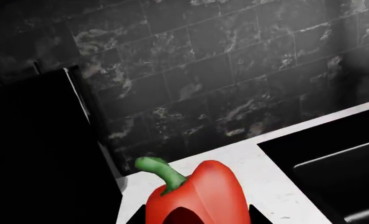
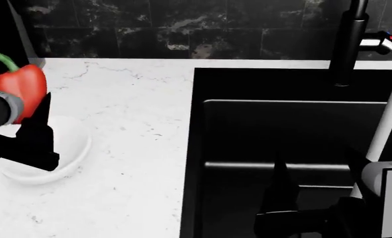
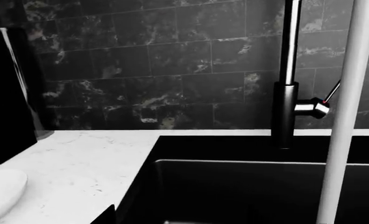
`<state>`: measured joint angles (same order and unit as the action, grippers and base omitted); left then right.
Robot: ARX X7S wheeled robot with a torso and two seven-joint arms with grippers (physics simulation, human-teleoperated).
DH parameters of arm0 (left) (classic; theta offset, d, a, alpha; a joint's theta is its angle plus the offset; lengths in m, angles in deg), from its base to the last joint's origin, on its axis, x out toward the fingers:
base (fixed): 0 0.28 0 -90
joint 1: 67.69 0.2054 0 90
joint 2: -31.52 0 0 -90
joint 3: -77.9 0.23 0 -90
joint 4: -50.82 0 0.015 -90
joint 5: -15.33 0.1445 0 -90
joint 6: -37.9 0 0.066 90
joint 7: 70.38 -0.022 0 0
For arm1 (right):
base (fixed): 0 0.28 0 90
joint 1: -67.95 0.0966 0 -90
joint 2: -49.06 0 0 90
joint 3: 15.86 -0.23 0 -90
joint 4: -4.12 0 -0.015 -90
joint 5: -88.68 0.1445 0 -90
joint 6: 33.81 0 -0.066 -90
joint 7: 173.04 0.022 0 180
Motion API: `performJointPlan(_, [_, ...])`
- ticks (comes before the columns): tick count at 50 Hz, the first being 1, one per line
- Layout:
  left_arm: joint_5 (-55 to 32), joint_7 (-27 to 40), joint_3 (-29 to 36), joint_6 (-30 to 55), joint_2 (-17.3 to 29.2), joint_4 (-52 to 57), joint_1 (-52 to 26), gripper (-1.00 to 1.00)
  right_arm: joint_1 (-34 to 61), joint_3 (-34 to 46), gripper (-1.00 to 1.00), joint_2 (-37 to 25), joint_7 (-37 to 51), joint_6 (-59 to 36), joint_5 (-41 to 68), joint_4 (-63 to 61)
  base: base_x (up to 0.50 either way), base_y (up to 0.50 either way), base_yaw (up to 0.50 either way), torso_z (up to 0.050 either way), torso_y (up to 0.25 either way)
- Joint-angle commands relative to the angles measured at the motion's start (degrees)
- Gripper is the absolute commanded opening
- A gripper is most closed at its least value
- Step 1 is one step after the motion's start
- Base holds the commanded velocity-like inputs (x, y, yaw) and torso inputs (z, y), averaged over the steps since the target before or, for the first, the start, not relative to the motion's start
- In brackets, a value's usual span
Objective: Pick the eggplants and mangos from the sink and place them in one bowl. Place the bell pepper in the other bowl. Then turn off the sink faucet.
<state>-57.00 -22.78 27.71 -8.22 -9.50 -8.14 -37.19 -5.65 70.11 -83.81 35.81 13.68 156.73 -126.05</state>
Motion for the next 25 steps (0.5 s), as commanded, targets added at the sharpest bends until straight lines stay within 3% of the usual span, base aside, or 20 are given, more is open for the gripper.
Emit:
performJointPlan(1, [-5.3, 0.3, 1.3, 3.6, -5.2, -9.4, -3.4, -1.0, -0.7, -0.3, 1.0, 0.6, 0.2, 0.6, 0.3, 0.4, 0.0, 0.0, 0.0, 0.0, 0.0])
performJointPlan(10, [-6.5, -0.3, 1.8, 5.8, -8.7, -20.4, -6.3, -1.0, -1.9, -0.9, 1.0, 0.6, 0.4, 1.0, 0.6, 0.6, 0.0, 0.0, 0.0, 0.0, 0.0])
performJointPlan(25, [-12.2, 2.7, 0.8, 8.9, -8.8, -24.6, -7.7, -1.0, -2.7, -1.1, 1.0, 0.8, 0.7, 1.4, 0.7, 1.1, 0.0, 0.0, 0.0, 0.0, 0.0])
